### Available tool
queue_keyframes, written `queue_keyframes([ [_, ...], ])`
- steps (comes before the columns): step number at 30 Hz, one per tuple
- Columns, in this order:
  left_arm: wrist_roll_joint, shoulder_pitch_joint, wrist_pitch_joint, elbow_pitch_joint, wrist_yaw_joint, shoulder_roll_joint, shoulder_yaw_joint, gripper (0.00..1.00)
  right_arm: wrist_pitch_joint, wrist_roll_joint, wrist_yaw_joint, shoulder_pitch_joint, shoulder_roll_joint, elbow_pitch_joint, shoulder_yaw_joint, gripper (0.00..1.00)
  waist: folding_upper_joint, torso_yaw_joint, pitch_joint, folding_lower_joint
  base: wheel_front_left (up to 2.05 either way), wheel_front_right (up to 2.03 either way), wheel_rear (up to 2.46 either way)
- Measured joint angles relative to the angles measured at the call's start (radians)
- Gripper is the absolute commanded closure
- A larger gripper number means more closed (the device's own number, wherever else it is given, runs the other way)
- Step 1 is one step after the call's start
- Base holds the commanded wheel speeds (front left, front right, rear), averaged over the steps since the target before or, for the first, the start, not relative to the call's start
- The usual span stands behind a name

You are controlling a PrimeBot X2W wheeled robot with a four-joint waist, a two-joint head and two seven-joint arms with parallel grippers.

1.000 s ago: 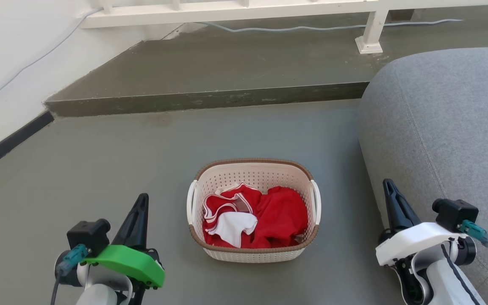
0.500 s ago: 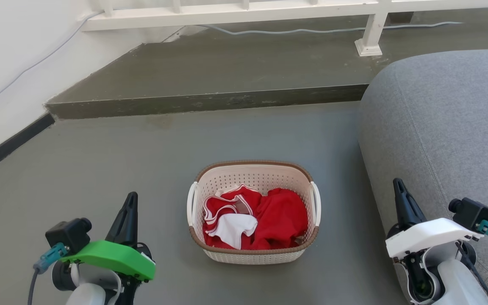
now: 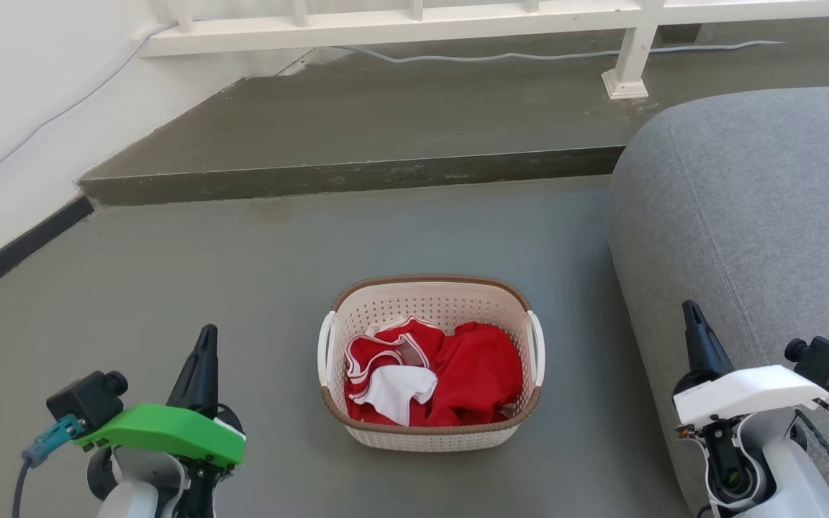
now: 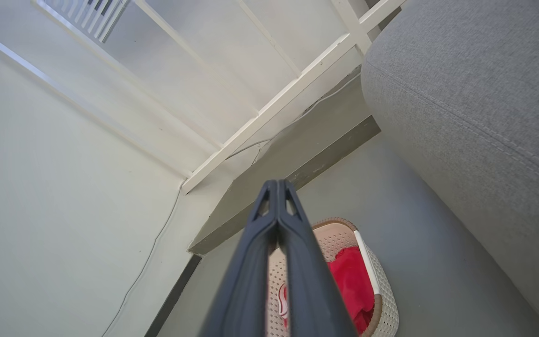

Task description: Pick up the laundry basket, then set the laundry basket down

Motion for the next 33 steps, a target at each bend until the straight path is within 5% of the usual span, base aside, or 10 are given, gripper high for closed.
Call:
queue_keyframes([
  [33, -0.394, 0.018, 0.11, -0.013, 0.0, 0.003, 0.093, 1.0, 0.119, 0.405, 0.0, 0.0, -0.001, -0.043, -0.079, 1.0, 0.0, -0.001, -0.015, 0.0, 0.0, 0.0, 0.0],
])
